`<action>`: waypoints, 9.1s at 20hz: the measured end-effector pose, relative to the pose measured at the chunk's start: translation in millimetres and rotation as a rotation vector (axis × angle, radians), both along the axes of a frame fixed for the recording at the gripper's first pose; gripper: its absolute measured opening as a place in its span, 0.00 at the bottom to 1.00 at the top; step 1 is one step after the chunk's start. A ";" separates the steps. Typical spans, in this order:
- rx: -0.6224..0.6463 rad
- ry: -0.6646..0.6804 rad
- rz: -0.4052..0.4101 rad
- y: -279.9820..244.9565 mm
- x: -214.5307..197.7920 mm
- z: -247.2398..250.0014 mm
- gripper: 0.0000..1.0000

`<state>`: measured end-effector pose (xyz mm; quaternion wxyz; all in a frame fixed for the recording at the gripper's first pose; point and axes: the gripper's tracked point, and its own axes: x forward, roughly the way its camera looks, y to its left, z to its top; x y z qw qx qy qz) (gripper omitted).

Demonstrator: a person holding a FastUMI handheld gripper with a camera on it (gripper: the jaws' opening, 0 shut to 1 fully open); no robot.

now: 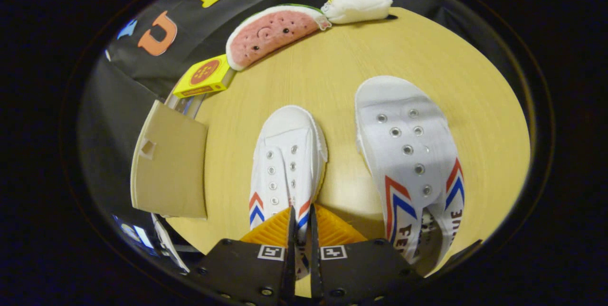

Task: Open the storage box then place both shoes into the box .Put the left shoe in first, then the right shoe, with the right side of both shoes facing outward in a uniform manner.

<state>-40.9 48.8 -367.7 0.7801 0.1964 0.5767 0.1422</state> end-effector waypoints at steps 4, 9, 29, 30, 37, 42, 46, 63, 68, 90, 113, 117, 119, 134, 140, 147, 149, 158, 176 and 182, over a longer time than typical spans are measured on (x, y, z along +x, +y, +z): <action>0.038 0.027 -0.032 7.9 -4.8 5.2 0.02; 0.058 -0.016 -0.063 23.4 -10.3 43.7 0.03; 0.081 -0.264 0.145 301.5 14.5 249.5 0.02; 0.080 -0.253 0.158 315.4 13.5 243.8 0.02; 0.016 -0.196 0.240 375.2 -2.9 190.4 0.02; -0.036 -0.167 0.269 387.6 -8.0 161.0 0.02; -0.073 -0.153 0.295 392.7 -13.2 145.1 0.02; -0.082 -0.290 0.332 372.1 2.0 170.5 0.86; -0.100 -0.449 0.326 317.5 0.0 217.8 0.95; -0.310 -0.440 -0.010 -129.7 -11.7 123.3 0.96; -0.156 -0.051 0.083 -128.6 18.6 -3.5 0.49; -0.112 -0.010 0.018 -131.1 21.0 5.9 0.21; -0.085 0.001 -0.009 -126.6 19.0 -0.5 0.14; -0.023 -0.073 -0.028 -26.3 10.0 111.2 0.03; -0.001 -0.148 0.028 83.0 4.8 192.8 0.02; 0.015 -0.212 0.094 226.4 10.9 235.1 0.02; 0.011 -0.211 0.104 255.0 11.6 232.6 0.03; -0.079 -0.185 0.133 316.2 10.9 185.4 0.02; -0.113 -0.233 0.155 319.7 9.7 161.7 0.48; -0.174 -0.442 0.153 297.5 9.8 209.8 0.91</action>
